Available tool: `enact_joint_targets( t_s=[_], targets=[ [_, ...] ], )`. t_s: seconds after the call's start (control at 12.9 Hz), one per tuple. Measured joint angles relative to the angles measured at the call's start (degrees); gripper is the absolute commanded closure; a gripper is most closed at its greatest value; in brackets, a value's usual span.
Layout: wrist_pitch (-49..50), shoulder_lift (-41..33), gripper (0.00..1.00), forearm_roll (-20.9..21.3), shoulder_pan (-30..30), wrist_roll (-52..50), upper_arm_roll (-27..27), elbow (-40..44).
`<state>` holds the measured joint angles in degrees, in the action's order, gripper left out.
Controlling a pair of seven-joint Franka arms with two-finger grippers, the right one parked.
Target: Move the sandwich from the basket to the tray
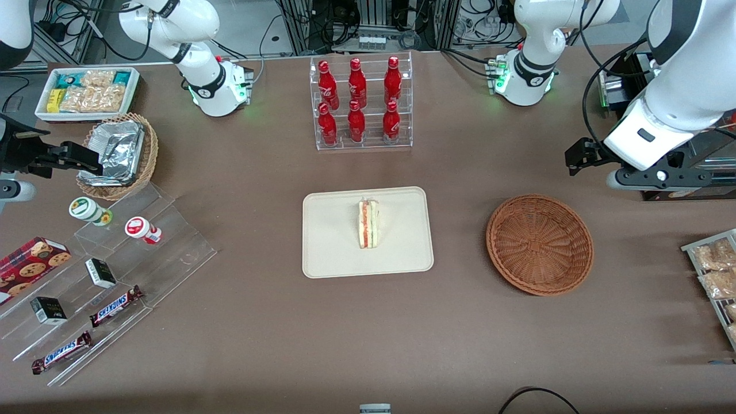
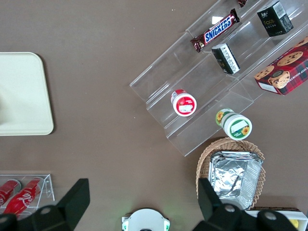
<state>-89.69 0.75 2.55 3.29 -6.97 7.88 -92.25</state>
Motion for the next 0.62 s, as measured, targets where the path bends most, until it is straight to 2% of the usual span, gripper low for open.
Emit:
enact_joint_targets(
  t_s=[0.62],
  targets=[
    [0.09, -0.32, 0.00, -0.48, -0.15, 1.83, -3.53, 0.76]
  ],
)
